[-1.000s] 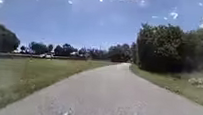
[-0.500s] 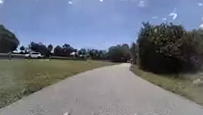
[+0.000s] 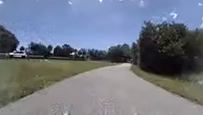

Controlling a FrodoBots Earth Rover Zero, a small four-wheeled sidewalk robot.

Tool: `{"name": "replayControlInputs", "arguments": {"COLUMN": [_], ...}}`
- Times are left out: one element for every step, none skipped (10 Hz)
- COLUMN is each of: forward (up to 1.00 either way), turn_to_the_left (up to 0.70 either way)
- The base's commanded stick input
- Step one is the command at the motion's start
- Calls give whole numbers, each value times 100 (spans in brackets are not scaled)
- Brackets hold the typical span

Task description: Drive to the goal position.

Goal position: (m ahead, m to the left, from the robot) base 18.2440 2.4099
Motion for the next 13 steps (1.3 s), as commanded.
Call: {"name": "replayControlInputs", "arguments": {"forward": [50,50,50,50,50,50,50,50,50,50,50,50,50], "turn_to_the_left": [-25,-25,-25,-20,-6,0,0,0,0,0,0,0,0]}}
